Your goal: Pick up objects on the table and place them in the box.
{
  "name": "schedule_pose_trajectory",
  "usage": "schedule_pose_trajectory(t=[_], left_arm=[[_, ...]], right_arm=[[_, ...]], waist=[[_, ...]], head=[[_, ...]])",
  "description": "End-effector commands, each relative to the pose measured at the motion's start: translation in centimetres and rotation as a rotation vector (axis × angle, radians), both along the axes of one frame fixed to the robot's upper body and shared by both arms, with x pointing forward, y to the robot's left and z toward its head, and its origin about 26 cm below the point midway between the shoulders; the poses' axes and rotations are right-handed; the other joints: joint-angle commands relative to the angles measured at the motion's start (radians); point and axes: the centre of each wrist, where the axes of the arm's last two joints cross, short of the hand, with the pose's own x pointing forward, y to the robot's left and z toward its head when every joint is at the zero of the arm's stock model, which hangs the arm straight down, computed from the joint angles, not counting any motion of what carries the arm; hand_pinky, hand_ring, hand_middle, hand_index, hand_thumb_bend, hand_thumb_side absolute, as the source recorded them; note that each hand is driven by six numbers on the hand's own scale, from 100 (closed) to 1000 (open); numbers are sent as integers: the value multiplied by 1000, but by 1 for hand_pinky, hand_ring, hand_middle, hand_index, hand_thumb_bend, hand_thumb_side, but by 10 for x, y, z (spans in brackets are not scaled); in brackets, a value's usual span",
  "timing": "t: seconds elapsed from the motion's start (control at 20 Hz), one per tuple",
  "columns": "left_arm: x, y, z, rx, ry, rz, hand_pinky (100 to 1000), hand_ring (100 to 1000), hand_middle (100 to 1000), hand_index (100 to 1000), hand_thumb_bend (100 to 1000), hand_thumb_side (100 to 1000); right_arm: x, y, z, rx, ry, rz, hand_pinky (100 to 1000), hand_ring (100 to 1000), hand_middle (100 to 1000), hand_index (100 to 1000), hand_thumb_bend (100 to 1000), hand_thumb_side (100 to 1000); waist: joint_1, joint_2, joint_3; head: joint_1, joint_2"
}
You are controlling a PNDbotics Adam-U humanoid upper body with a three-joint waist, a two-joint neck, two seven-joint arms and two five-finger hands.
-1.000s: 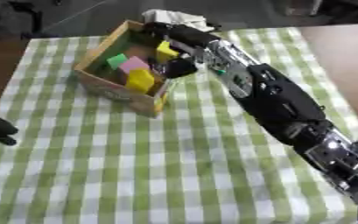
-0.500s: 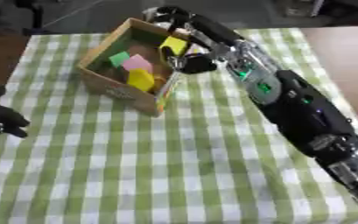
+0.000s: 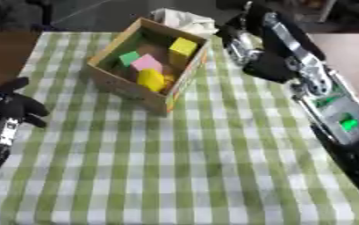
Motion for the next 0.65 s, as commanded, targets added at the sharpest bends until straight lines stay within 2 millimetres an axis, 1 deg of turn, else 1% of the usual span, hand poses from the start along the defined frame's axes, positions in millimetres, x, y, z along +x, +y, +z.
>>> schedule_pose_trajectory(t=[0.05,0.2,0.4,0.45,0.5,0.65], left_arm=[[-2,5,7,13,-20,34,539,620,562,876,100,708],[-2,6,5,9,-14,50,541,628,571,876,100,712],[-3,6,5,7,-11,65,545,641,580,875,100,718],[-3,6,4,4,-9,68,546,645,581,875,100,719],[-3,6,4,3,-6,70,547,648,584,875,100,723],[-4,6,2,7,2,75,550,654,589,876,100,728]], right_arm=[[-11,-4,0,72,-44,-12,772,645,860,841,100,504],[-18,-7,-22,126,-24,-48,764,628,841,816,100,510],[-28,-4,-47,183,12,-91,764,629,846,818,100,530],[-30,-2,-53,203,25,-98,764,631,850,819,100,475],[-32,0,-58,223,36,-108,765,632,851,820,100,538],[-37,5,-69,263,59,-134,765,633,853,819,100,542]], waist=[[-5,-9,-10],[-8,-8,-30],[-11,-5,-45],[-10,-4,-49],[-11,-3,-53],[-17,-4,-68]], head=[[31,4],[60,4],[88,4],[95,4],[99,4],[103,4]])
